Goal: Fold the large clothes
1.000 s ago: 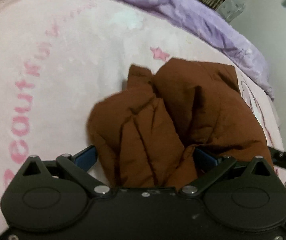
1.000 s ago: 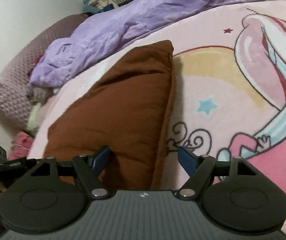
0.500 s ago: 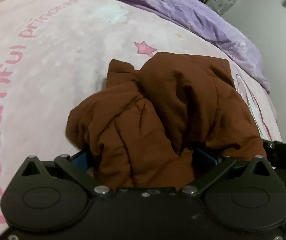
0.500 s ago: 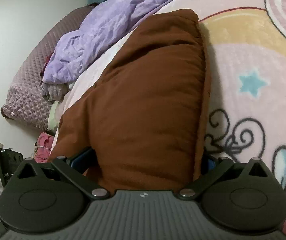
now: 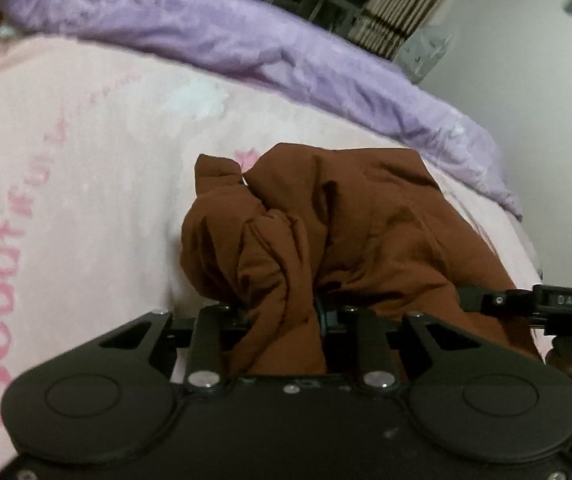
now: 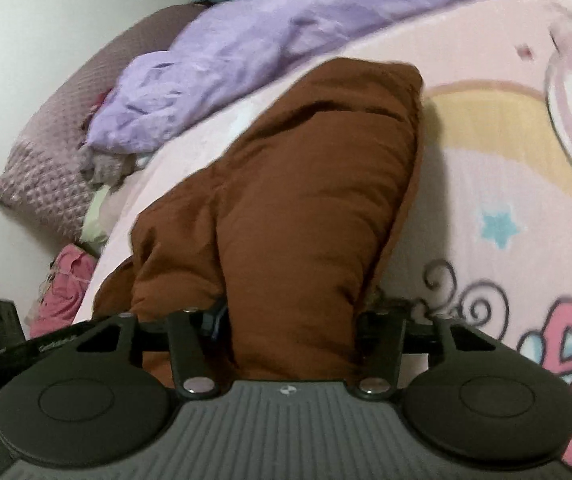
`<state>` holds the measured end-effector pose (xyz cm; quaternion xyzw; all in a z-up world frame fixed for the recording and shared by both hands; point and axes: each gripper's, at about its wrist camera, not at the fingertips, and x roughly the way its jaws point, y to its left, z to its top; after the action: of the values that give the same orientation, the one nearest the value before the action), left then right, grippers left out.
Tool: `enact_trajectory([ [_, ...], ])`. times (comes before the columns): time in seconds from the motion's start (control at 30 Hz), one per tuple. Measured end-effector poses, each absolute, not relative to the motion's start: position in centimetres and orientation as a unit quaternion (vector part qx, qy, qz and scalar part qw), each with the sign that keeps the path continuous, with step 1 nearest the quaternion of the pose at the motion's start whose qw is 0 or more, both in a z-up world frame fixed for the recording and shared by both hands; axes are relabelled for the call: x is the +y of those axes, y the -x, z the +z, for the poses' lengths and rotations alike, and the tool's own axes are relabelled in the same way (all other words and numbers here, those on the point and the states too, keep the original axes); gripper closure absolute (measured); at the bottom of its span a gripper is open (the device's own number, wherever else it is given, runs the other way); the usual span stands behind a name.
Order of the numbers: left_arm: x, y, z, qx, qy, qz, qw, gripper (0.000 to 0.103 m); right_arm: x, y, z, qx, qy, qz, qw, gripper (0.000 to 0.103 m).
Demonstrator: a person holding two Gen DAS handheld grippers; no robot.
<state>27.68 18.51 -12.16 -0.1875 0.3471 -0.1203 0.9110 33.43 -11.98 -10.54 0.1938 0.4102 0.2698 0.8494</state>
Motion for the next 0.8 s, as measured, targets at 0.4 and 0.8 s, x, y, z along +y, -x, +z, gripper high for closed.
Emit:
enact_trajectory([
  [0.4,9.3,-31.0,-7.5,0.295,0.195,-0.201,0.913,0.081,-23.8,-33.8,-3.7,0.356,-0.196,0.231,0.884,0.043],
  [0.8,-6.7,-39.8,-11.7,0.336,0.21,-0.316,0.862,0.078,-41.3,-33.4,-8.1,0.327,-0.261,0.118,0.9,0.025],
])
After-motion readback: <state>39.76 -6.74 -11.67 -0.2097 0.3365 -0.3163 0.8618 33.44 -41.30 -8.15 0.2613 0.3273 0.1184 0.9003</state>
